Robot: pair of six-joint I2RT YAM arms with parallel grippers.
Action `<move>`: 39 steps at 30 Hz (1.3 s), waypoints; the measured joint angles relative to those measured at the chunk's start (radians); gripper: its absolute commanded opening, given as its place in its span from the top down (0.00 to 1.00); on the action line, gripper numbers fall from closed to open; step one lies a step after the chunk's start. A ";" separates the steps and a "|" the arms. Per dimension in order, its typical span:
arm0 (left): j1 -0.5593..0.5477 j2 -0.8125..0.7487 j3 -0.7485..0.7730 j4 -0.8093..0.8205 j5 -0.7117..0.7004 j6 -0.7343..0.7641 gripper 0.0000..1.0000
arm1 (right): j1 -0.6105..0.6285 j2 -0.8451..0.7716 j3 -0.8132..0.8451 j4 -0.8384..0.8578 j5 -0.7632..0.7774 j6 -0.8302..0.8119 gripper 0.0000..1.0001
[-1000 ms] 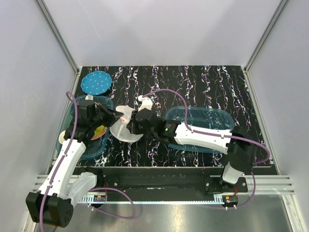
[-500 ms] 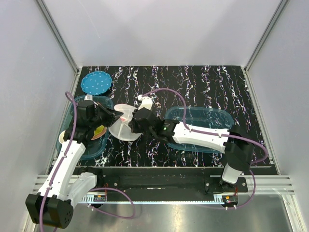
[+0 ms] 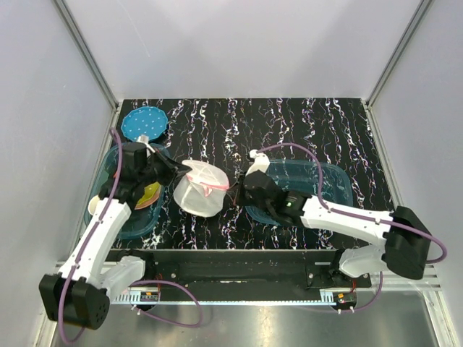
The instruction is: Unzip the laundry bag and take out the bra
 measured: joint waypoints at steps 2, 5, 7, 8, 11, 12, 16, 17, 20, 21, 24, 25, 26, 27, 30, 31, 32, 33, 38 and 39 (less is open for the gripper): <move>-0.005 0.048 0.023 0.007 0.034 0.018 1.00 | -0.004 -0.048 -0.033 0.003 -0.011 0.008 1.00; -0.004 0.165 0.080 0.027 0.075 0.060 1.00 | -0.007 -0.072 -0.036 -0.001 -0.031 0.010 1.00; -0.006 0.254 0.129 0.037 0.098 0.092 0.98 | -0.003 -0.065 -0.021 -0.012 -0.046 0.009 1.00; -0.007 0.301 0.156 0.041 0.105 0.112 0.65 | -0.002 -0.055 -0.011 -0.013 -0.053 0.009 1.00; -0.007 0.423 0.242 0.032 0.113 0.166 0.12 | 0.006 0.012 0.061 -0.025 -0.082 0.007 1.00; -0.006 0.459 0.277 0.026 0.116 0.192 0.08 | 0.008 0.031 0.079 -0.027 -0.089 0.007 1.00; -0.003 0.513 0.397 -0.033 0.122 0.270 0.01 | 0.016 0.111 0.136 -0.030 -0.112 0.011 1.00; -0.003 0.505 0.402 -0.044 0.122 0.278 0.01 | 0.016 0.125 0.142 -0.031 -0.114 0.013 1.00; -0.003 0.407 0.401 -0.103 0.119 0.293 0.01 | 0.016 0.148 0.144 -0.031 -0.119 0.021 1.00; -0.003 0.357 0.390 -0.109 0.119 0.289 0.02 | 0.016 0.153 0.144 -0.030 -0.122 0.024 1.00; -0.006 0.174 0.290 -0.095 0.122 0.243 0.10 | 0.015 0.158 0.144 -0.027 -0.134 0.029 1.00; -0.006 0.114 0.240 -0.082 0.124 0.218 0.11 | 0.015 0.159 0.144 -0.026 -0.135 0.031 1.00; -0.009 0.066 0.183 -0.070 0.124 0.191 0.11 | 0.015 0.159 0.144 -0.024 -0.138 0.031 1.00; -0.012 0.021 0.126 -0.069 0.126 0.161 0.10 | 0.015 0.159 0.144 -0.022 -0.140 0.032 1.00; -0.034 -0.001 0.012 -0.056 0.124 0.094 0.07 | 0.015 0.160 0.144 -0.016 -0.143 0.033 1.00; -0.041 0.015 -0.013 -0.052 0.124 0.078 0.07 | 0.015 0.161 0.144 -0.014 -0.143 0.033 1.00; -0.049 0.040 -0.033 -0.047 0.122 0.061 0.06 | 0.015 0.163 0.144 -0.013 -0.145 0.033 1.00; -0.055 0.060 -0.043 -0.043 0.121 0.051 0.06 | 0.015 0.164 0.144 -0.013 -0.148 0.033 1.00; -0.079 0.126 -0.053 0.023 0.118 0.007 0.20 | 0.015 0.176 0.144 -0.012 -0.161 0.035 1.00; -0.083 0.140 -0.053 0.043 0.118 0.002 0.36 | 0.015 0.178 0.144 -0.012 -0.161 0.035 1.00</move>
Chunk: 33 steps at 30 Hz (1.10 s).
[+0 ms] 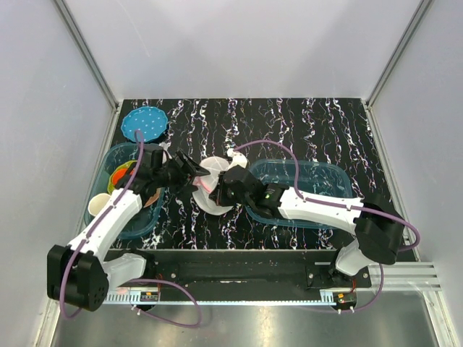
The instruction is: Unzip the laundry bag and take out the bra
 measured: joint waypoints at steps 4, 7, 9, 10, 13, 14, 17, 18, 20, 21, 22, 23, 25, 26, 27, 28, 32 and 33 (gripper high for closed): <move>-0.013 0.083 0.004 0.047 -0.001 -0.012 1.00 | 0.000 0.001 0.000 0.000 -0.003 -0.001 1.00; -0.013 0.130 0.035 0.025 -0.005 0.008 1.00 | -0.003 -0.001 -0.001 -0.005 0.002 -0.005 1.00; -0.005 0.143 0.085 -0.013 -0.008 0.031 1.00 | -0.012 -0.027 -0.030 0.001 0.002 -0.007 1.00; 0.004 0.143 0.113 -0.029 -0.011 0.047 1.00 | -0.022 -0.054 -0.058 -0.002 0.003 -0.008 1.00; 0.030 0.145 0.185 -0.049 -0.013 0.080 1.00 | -0.074 -0.160 -0.159 -0.006 0.010 -0.009 1.00; 0.035 0.153 0.212 -0.063 -0.006 0.092 1.00 | -0.091 -0.193 -0.182 -0.011 0.013 -0.008 1.00; 0.034 0.204 0.264 -0.067 0.009 0.113 1.00 | -0.107 -0.233 -0.191 -0.013 0.010 -0.008 1.00; 0.035 0.234 0.282 -0.066 0.011 0.119 0.99 | -0.099 -0.229 -0.183 -0.013 0.006 -0.009 1.00; 0.036 0.294 0.314 -0.069 0.017 0.137 0.60 | -0.076 -0.198 -0.157 -0.021 0.002 -0.010 1.00; 0.037 0.336 0.341 -0.075 0.024 0.149 0.44 | -0.062 -0.173 -0.135 -0.028 0.001 -0.010 1.00; 0.037 0.374 0.367 -0.077 0.028 0.166 0.35 | -0.050 -0.144 -0.113 -0.028 -0.005 -0.010 1.00; 0.039 0.412 0.396 -0.077 0.029 0.180 0.16 | -0.040 -0.121 -0.095 -0.027 -0.011 -0.009 1.00; 0.045 0.451 0.434 -0.085 0.031 0.211 0.07 | -0.030 -0.091 -0.076 -0.025 -0.021 -0.004 1.00; 0.046 0.454 0.443 -0.093 0.029 0.222 0.06 | -0.027 -0.082 -0.070 -0.026 -0.026 -0.001 1.00; 0.047 0.446 0.447 -0.101 0.026 0.232 0.05 | -0.027 -0.077 -0.067 -0.027 -0.028 0.002 1.00; 0.050 0.430 0.448 -0.110 0.021 0.239 0.05 | -0.027 -0.075 -0.065 -0.026 -0.030 0.005 1.00; 0.049 0.256 0.408 -0.148 -0.011 0.245 0.06 | -0.027 -0.071 -0.058 -0.026 -0.031 0.013 1.00; 0.047 0.185 0.383 -0.152 -0.017 0.242 0.07 | -0.027 -0.069 -0.056 -0.026 -0.032 0.014 1.00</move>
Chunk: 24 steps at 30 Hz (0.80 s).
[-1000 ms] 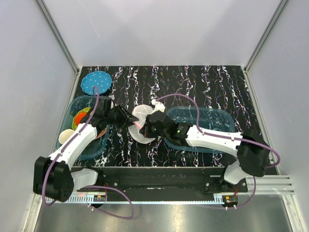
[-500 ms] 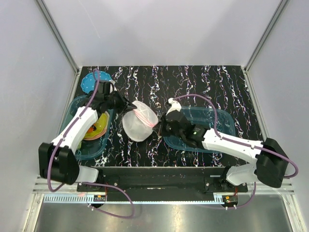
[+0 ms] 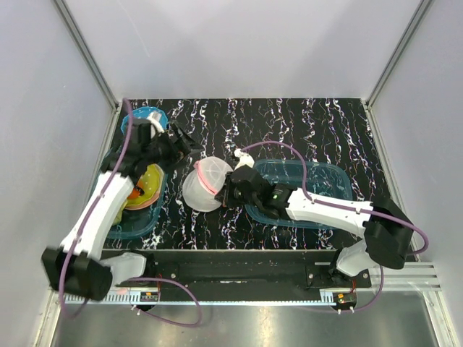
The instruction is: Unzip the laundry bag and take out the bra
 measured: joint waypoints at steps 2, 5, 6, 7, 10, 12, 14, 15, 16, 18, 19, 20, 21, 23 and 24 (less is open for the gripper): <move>-0.008 -0.135 -0.061 0.003 -0.006 -0.022 0.07 | 0.000 0.006 0.005 0.001 -0.001 0.001 1.00; -0.049 -0.280 -0.177 0.017 -0.023 -0.080 0.07 | 0.000 0.018 0.008 0.003 -0.002 0.001 1.00; -0.068 -0.302 -0.211 0.016 -0.034 -0.097 0.07 | 0.000 0.023 0.010 0.003 -0.003 0.001 1.00; -0.085 -0.307 -0.237 0.013 -0.040 -0.114 0.07 | 0.000 0.029 0.012 0.004 -0.007 0.001 1.00; -0.105 -0.266 -0.279 0.008 -0.055 -0.148 0.07 | 0.000 0.046 0.019 0.004 -0.017 0.001 1.00; -0.106 -0.220 -0.292 0.011 -0.068 -0.167 0.13 | 0.000 0.049 0.020 0.005 -0.024 0.001 1.00; -0.109 -0.191 -0.296 0.013 -0.083 -0.182 0.32 | 0.000 0.049 0.020 0.007 -0.026 0.001 1.00; -0.112 -0.178 -0.296 0.020 -0.089 -0.188 0.48 | 0.000 0.049 0.020 0.007 -0.026 0.001 1.00; -0.114 -0.169 -0.296 0.027 -0.093 -0.197 0.66 | 0.000 0.049 0.020 0.007 -0.026 0.001 1.00; -0.115 -0.141 -0.294 0.045 -0.099 -0.201 1.00 | 0.000 0.049 0.020 0.007 -0.026 0.001 1.00; -0.116 -0.122 -0.289 0.048 -0.102 -0.193 1.00 | 0.000 0.048 0.020 0.006 -0.025 0.001 1.00; -0.115 -0.100 -0.280 0.047 -0.103 -0.185 1.00 | 0.000 0.048 0.020 0.003 -0.023 0.001 1.00; -0.114 -0.082 -0.270 0.043 -0.104 -0.180 1.00 | 0.000 0.046 0.019 0.001 -0.021 0.000 1.00; -0.108 -0.048 -0.232 0.021 -0.103 -0.159 1.00 | -0.004 0.022 -0.011 0.010 -0.015 -0.001 1.00; -0.101 -0.044 -0.217 0.014 -0.102 -0.148 1.00 | -0.010 -0.003 -0.040 0.010 -0.015 -0.001 1.00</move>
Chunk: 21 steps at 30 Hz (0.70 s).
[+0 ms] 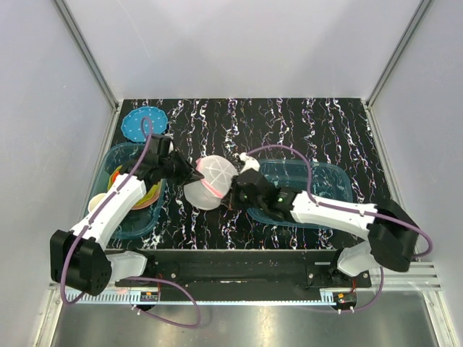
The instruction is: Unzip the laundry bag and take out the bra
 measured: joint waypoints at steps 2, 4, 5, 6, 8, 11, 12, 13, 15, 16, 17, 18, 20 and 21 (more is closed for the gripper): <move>0.017 0.001 0.030 -0.015 0.003 0.019 1.00 | -0.018 -0.062 -0.069 0.000 0.000 0.002 1.00; 0.031 0.002 0.060 -0.018 0.008 0.035 1.00 | -0.040 -0.119 -0.120 -0.012 0.000 0.008 1.00; 0.034 0.003 0.069 -0.012 0.012 0.041 1.00 | -0.047 -0.134 -0.128 -0.012 0.000 0.012 1.00; 0.034 0.006 0.075 -0.003 0.015 0.045 1.00 | -0.048 -0.138 -0.127 -0.011 -0.001 0.013 1.00; 0.034 0.032 0.092 0.004 0.020 0.051 1.00 | -0.042 -0.137 -0.115 -0.013 -0.002 0.016 1.00; 0.037 0.119 0.158 0.004 0.025 0.075 0.96 | -0.023 -0.098 -0.071 -0.017 -0.007 0.017 1.00; 0.037 0.153 0.185 0.005 0.023 0.085 0.89 | -0.018 -0.079 -0.053 -0.015 -0.009 0.018 1.00; 0.037 0.178 0.204 0.009 0.020 0.093 0.81 | -0.015 -0.062 -0.037 -0.011 -0.011 0.018 1.00; 0.038 0.207 0.226 0.014 0.012 0.111 0.44 | -0.013 -0.027 0.001 -0.011 -0.012 0.021 1.00; 0.039 0.217 0.239 0.013 0.010 0.113 0.35 | -0.012 -0.012 0.018 -0.011 -0.013 0.022 1.00; 0.040 0.220 0.248 0.012 0.008 0.128 0.25 | -0.012 0.001 0.033 -0.011 -0.014 0.025 1.00; 0.042 0.221 0.260 0.004 0.006 0.136 0.07 | -0.012 0.012 0.047 -0.010 -0.018 0.028 1.00; 0.043 0.218 0.291 -0.015 -0.003 0.156 0.01 | -0.012 0.031 0.070 -0.006 -0.022 0.032 1.00; 0.043 0.210 0.308 -0.026 -0.010 0.166 0.01 | -0.011 0.039 0.081 -0.004 -0.028 0.033 1.00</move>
